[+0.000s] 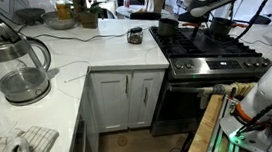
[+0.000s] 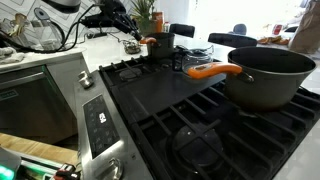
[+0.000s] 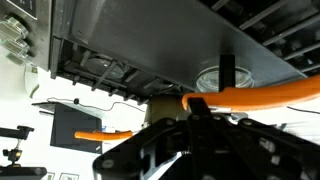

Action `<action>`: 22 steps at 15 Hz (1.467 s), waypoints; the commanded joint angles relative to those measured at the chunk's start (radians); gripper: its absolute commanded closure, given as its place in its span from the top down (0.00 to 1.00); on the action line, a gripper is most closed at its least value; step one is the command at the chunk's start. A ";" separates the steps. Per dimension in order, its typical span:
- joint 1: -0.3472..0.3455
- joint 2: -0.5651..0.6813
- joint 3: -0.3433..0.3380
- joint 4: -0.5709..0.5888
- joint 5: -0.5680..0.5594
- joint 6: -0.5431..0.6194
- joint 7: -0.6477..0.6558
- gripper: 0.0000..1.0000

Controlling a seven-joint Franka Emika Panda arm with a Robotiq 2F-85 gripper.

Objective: Move the handle of the left gray pot to the right

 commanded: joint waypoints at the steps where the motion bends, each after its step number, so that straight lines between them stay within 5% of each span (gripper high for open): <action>1: -0.001 0.009 -0.005 0.008 -0.046 -0.025 0.028 0.00; 13: 0.015 0.019 0.007 0.018 0.050 -0.004 0.023 0.00; 22: 0.001 0.075 -0.012 0.032 0.018 0.136 0.136 0.00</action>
